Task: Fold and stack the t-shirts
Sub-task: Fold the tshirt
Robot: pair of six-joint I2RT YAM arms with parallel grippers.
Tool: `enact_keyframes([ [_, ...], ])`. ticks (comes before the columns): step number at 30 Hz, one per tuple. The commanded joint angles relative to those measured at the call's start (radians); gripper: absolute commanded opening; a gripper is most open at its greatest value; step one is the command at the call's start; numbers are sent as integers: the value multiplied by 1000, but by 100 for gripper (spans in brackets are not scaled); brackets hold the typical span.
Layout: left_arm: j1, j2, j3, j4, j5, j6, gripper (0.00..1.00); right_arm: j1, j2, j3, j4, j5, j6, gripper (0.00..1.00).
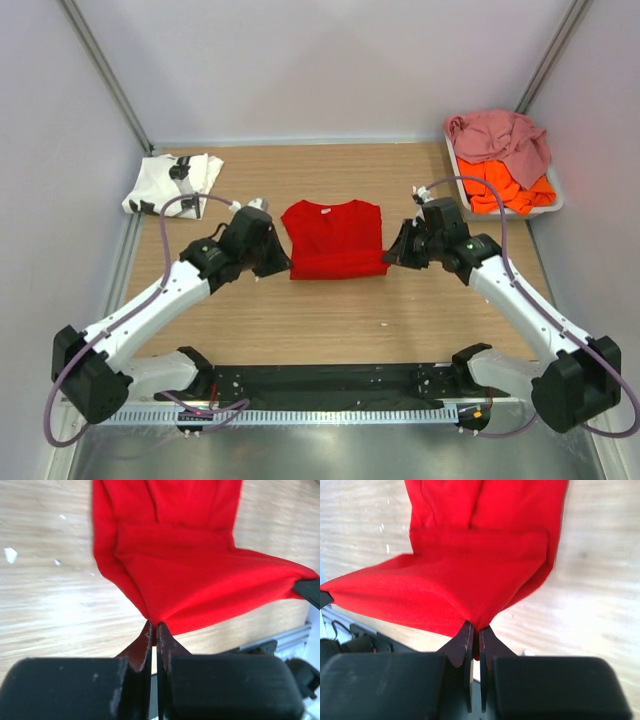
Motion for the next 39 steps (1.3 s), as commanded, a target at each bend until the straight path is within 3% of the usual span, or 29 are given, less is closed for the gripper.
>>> enact_keyframes([
  [1, 61, 79, 95, -69, -30, 93, 0, -4, 79, 92, 22, 94, -55, 1],
  [9, 190, 334, 330, -58, 30, 161, 0, -14, 306, 315, 26, 189, -80, 1],
  [13, 271, 517, 511, -90, 85, 189, 0, -48, 506, 511, 9, 212, -94, 1],
  [15, 323, 663, 652, -106, 124, 212, 0, -89, 683, 686, -40, 203, -86, 2],
  [16, 340, 722, 716, -117, 134, 221, 4, -100, 746, 762, -71, 201, -85, 14],
  [17, 375, 800, 785, -164, 151, 241, 15, -105, 870, 898, -88, 209, -83, 69],
  [18, 391, 942, 968, -202, 190, 248, 33, -118, 930, 977, -164, 219, -85, 90],
  [19, 417, 1027, 1061, -251, 207, 256, 60, -122, 983, 1120, -212, 219, -92, 99],
  [21, 428, 1183, 1300, -400, 239, 273, 73, -123, 1034, 1162, -244, 219, -97, 100],
  [22, 429, 1201, 1338, -417, 246, 282, 81, -125, 1014, 1148, -229, 227, -91, 100],
  [24, 429, 1188, 1326, -407, 240, 291, 84, -123, 903, 1006, -124, 227, -69, 100],
  [28, 431, 952, 990, -179, 234, 285, 91, -123, 746, 729, -28, 230, -49, 100],
  [32, 431, 798, 756, -80, 244, 276, 91, -123, 641, 579, 100, 203, -45, 100],
  [39, 429, 664, 429, 127, 284, 229, 87, -123, 819, 763, 87, 74, -129, 99],
])
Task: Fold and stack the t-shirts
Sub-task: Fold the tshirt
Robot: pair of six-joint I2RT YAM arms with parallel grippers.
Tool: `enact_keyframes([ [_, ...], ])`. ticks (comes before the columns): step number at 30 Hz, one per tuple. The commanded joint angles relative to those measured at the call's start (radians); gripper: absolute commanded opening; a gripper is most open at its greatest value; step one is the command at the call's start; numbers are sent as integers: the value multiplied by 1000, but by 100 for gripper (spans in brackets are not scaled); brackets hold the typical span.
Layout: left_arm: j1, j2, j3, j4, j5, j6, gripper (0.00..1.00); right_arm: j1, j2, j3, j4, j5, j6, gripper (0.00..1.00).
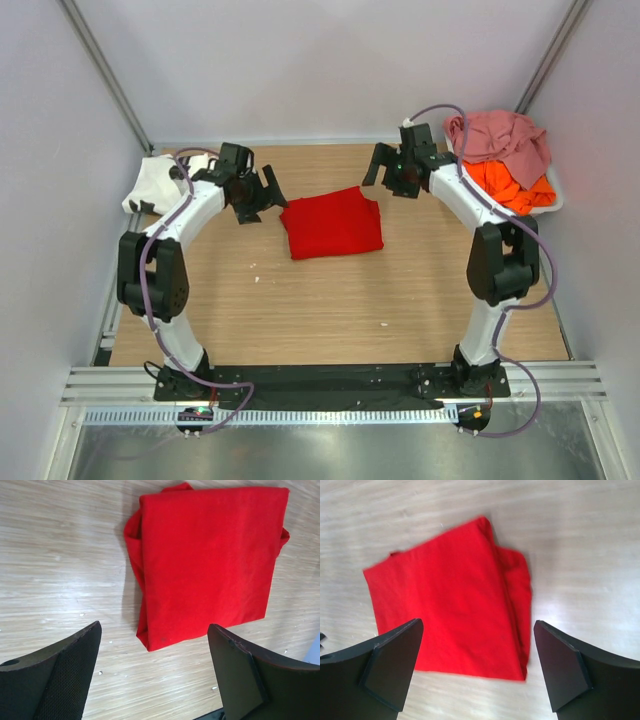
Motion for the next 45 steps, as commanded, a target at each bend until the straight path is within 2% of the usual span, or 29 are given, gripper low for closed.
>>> enact_keyframes([
  [1, 0, 4, -94, 161, 34, -28, 87, 0, 103, 132, 40, -58, -43, 98],
  [5, 2, 70, -59, 198, 49, -28, 83, 0, 253, 221, 60, -125, -48, 93],
  [9, 2, 176, 66, 200, 38, -10, 80, 0, 344, 299, 83, -168, -51, 88],
  [20, 6, 374, 257, 171, 7, 13, 73, 0, 499, 396, 120, -243, -39, 75],
  [22, 6, 400, 278, 169, 24, 9, 70, 0, 510, 393, 125, -247, -40, 68],
  [23, 6, 421, 295, 171, 47, 7, 68, 0, 512, 391, 131, -251, -42, 66],
  [26, 6, 442, 311, 183, 53, 1, 53, 0, 522, 401, 140, -260, -48, 49],
  [28, 6, 446, 317, 194, 55, 1, 48, 0, 530, 408, 148, -265, -51, 35],
  [29, 6, 449, 329, 194, 57, -1, 40, 0, 536, 411, 151, -267, -54, 30],
  [30, 6, 451, 335, 192, 63, -1, 35, 0, 538, 417, 149, -271, -54, 21],
  [31, 6, 451, 343, 192, 67, -1, 30, 0, 539, 419, 145, -273, -65, 16],
  [32, 6, 451, 347, 189, 70, -1, 20, 1, 538, 422, 142, -276, -66, 13],
  [34, 6, 445, 358, 185, 81, 1, 10, 0, 530, 421, 134, -280, -72, 3],
  [35, 6, 440, 357, 182, 90, 2, 2, 0, 522, 419, 132, -283, -74, 1],
  [36, 5, 420, 351, 180, 95, 7, 0, 0, 503, 410, 131, -282, -74, 1],
  [45, -15, 224, 229, 185, 106, 59, 0, 0, 299, 255, 134, -273, -92, 3],
])
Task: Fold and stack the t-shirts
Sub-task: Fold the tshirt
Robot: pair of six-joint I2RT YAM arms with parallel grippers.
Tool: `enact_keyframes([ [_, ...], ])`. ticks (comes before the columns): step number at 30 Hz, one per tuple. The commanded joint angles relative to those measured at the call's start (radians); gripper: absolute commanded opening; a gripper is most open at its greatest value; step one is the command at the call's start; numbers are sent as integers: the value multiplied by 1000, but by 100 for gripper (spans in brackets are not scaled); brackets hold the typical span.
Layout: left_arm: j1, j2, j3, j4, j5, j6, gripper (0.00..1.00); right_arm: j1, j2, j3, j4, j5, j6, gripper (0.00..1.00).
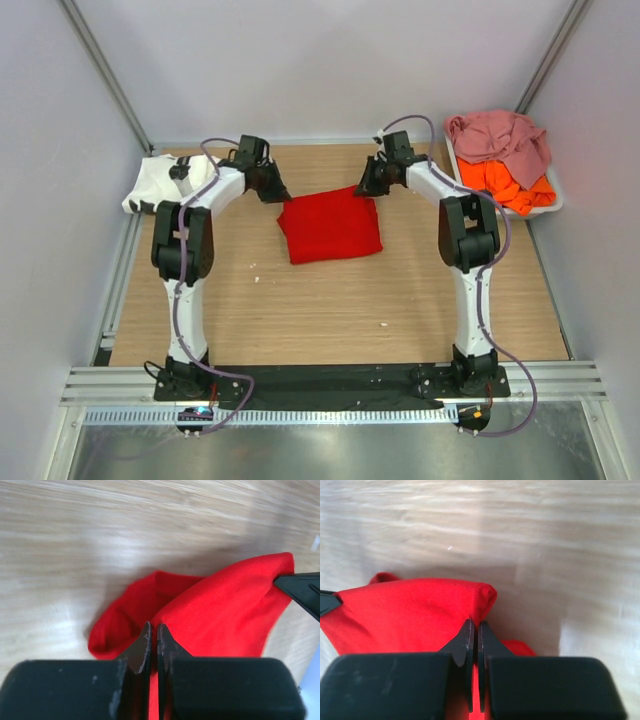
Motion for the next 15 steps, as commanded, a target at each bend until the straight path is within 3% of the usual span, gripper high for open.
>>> enact_keyframes([
  [1, -10, -175, -34, 26, 37, 48, 0, 2, -196, -61, 30, -22, -18, 4],
  [5, -23, -252, -114, 35, 43, 55, 0, 2, -285, -174, 60, -39, -9, 9],
  [9, -36, -292, -155, 38, 50, 65, 0, 2, -334, -283, 93, -58, -1, 34],
  [15, -73, -317, -200, 51, 64, 83, 0, 8, -376, -374, 124, -70, 5, 40],
])
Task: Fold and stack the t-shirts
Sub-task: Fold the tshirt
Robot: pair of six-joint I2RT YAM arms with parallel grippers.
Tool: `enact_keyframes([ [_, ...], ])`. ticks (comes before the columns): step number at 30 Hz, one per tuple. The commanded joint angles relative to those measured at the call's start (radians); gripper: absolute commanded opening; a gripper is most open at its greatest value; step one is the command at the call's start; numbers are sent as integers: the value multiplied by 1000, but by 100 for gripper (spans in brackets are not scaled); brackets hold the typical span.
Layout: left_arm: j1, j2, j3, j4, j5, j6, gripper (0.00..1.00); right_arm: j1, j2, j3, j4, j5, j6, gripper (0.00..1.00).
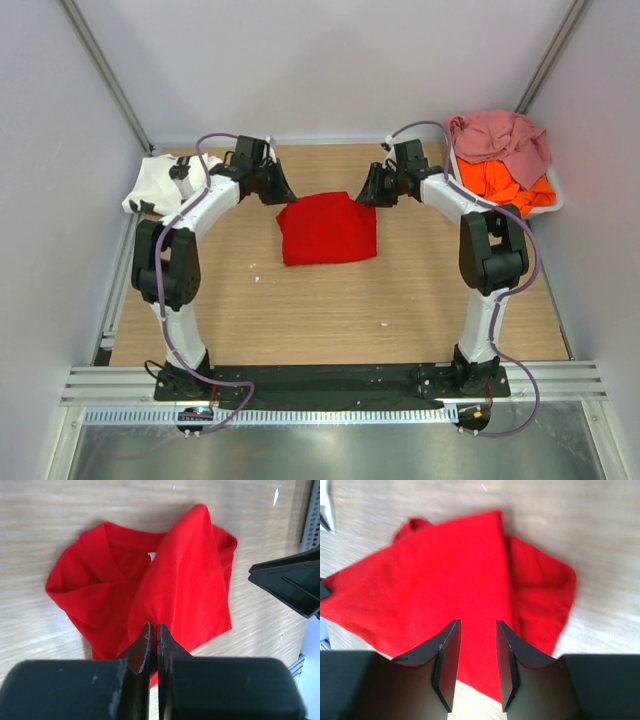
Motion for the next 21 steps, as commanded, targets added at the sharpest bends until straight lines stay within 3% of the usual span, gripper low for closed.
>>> enact_keyframes([
  [1, -23, -40, -18, 29, 34, 32, 0, 7, -61, -49, 53, -23, 8, 40],
  [4, -32, -29, -15, 31, 36, 33, 0, 7, -61, -58, 57, -22, 8, 40],
  [8, -31, -15, -3, 28, 24, 38, 0, 7, -34, -17, 60, 11, 0, 62],
  [21, -29, 72, 31, 2, 1, 55, 0, 32, 305, 391, -18, 24, 7, 63],
])
